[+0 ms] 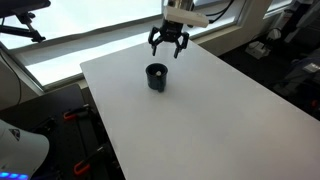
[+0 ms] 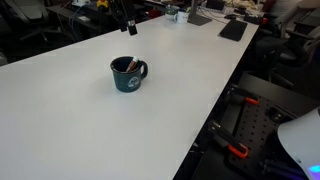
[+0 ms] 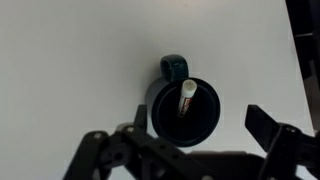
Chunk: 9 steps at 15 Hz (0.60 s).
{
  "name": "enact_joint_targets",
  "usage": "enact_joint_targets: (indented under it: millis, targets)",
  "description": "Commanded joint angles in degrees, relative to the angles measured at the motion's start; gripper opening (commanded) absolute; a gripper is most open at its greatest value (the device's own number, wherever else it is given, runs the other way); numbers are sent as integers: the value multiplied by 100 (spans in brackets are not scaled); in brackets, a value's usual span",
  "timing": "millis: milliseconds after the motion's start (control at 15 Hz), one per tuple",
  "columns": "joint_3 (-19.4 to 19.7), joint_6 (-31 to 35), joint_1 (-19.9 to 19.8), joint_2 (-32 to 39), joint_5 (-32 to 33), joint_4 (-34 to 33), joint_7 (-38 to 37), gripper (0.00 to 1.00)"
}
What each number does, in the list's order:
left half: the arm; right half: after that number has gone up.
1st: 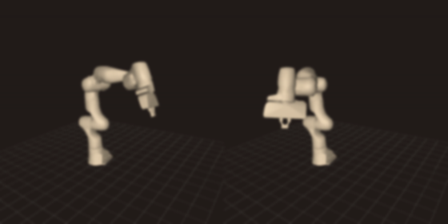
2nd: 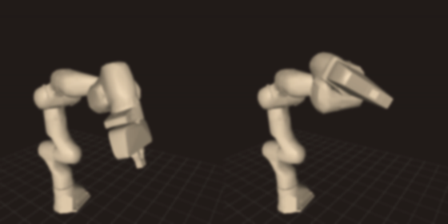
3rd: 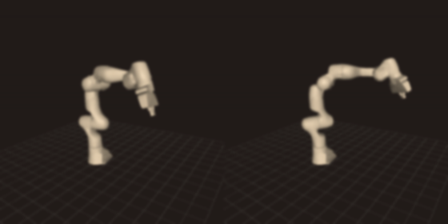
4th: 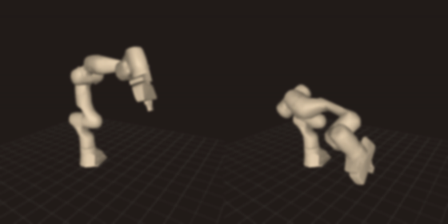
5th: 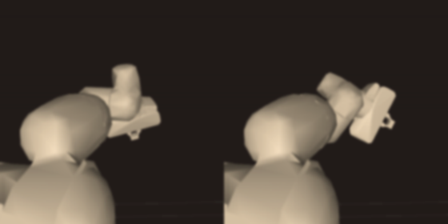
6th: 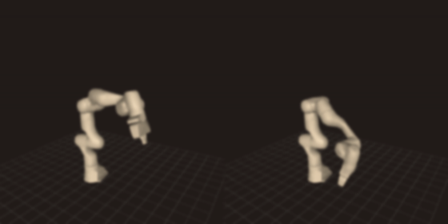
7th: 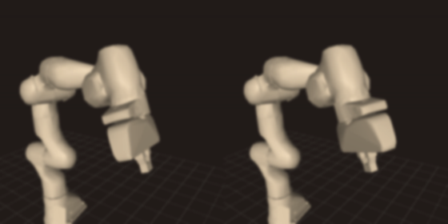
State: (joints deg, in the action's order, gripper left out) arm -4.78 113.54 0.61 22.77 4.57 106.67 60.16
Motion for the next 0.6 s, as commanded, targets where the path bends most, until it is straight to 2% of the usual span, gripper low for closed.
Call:
enact_joint_targets:
  millis: [0,533]
  targets:
    - [-47,-2,-41,-2,53,-37,-43,100]
    - [-171,-287,-63,331,-47,-274,175,100]
